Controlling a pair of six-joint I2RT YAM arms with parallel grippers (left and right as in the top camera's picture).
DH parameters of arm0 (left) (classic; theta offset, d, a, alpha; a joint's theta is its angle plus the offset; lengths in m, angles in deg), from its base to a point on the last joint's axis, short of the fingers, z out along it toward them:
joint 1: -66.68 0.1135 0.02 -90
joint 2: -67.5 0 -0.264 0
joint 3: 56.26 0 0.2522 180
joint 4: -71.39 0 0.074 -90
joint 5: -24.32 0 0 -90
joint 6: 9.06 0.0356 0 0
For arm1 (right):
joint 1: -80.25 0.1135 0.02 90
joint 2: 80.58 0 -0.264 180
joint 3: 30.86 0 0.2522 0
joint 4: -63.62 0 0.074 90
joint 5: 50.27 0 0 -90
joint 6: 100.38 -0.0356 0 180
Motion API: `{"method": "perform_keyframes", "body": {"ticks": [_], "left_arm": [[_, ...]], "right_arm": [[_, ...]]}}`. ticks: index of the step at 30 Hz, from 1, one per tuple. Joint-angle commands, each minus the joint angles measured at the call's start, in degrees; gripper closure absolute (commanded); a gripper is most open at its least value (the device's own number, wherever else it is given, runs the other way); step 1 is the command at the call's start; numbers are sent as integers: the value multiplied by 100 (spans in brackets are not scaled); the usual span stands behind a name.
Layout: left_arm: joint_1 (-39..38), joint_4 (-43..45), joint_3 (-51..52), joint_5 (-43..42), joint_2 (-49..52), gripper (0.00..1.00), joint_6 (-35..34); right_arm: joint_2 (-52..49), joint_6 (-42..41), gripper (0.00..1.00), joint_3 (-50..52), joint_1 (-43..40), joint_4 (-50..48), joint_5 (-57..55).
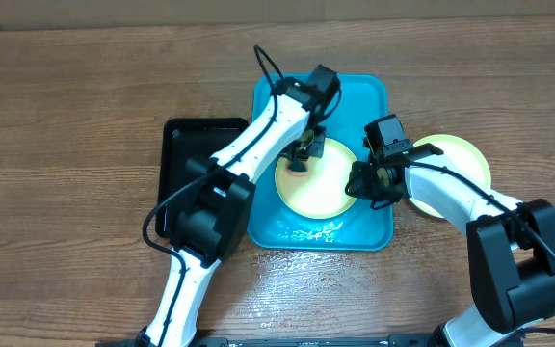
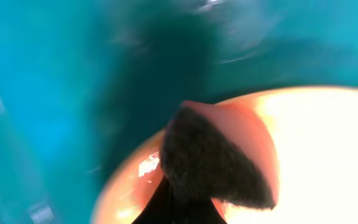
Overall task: Clean dirty plates on tray and stack at the side
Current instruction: 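Scrub the stained plate with the sponge while the right gripper holds its rim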
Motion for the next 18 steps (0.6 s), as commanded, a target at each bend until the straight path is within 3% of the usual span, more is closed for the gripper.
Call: {"method": "perform_keyframes", "body": {"ticks": [1,5,11,18], "left_arm": [[-59,328,262,-1491,116,96,-22],[-107,448,494,-1869,116,96,-22],[-76,-44,496,-1952,116,96,249],[166,-817,352,-267,79,96,-321]], "right_arm": [[-190,76,95,122,-24,142,-463],[-190,76,95,122,-24,149,-463],[-190,76,95,122,-24,146,-466],[-190,76,95,122,-24,146,-466]]}}
